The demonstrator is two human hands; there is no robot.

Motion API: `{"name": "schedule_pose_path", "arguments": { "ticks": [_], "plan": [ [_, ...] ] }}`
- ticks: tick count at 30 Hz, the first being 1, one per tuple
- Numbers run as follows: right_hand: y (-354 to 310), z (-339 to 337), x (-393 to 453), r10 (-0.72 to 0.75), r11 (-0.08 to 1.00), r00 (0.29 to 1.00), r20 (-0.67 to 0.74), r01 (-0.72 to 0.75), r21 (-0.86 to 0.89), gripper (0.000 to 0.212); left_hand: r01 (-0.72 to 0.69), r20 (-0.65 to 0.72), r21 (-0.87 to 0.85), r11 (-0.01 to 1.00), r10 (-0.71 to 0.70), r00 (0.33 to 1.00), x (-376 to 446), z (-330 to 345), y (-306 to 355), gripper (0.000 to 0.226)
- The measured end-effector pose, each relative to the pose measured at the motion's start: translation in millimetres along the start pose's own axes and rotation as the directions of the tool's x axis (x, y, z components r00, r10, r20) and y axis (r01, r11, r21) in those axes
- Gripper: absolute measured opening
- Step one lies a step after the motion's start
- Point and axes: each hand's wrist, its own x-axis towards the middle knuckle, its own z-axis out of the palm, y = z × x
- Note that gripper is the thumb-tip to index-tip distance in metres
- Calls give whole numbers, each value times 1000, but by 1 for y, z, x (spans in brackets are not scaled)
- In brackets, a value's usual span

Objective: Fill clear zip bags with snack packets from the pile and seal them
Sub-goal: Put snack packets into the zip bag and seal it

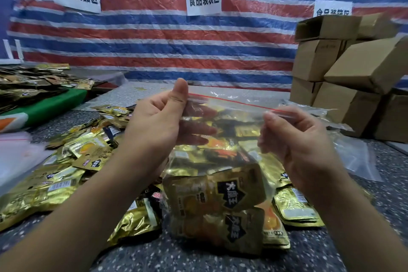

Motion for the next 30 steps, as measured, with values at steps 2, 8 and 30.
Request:
{"name": "schedule_pose_path", "arguments": {
  "ticks": [2, 8, 30],
  "plan": [
    [5, 0, 2, 22, 999, 997, -76, -24, -28, 12, 24, 11, 24, 999, -24, 1000, 3, -3, -8, 41],
    [19, -6, 8, 31, 978, 981, -189, -69, -199, 8, 28, -8, 159, 987, -27, 1000, 11, -13, -34, 27],
    [-11, 57, 52, 116, 312, 931, 347, 298, -902, 23, -205, -36, 367, 907, 234, 972, 3, -13, -58, 20]
  ]
}}
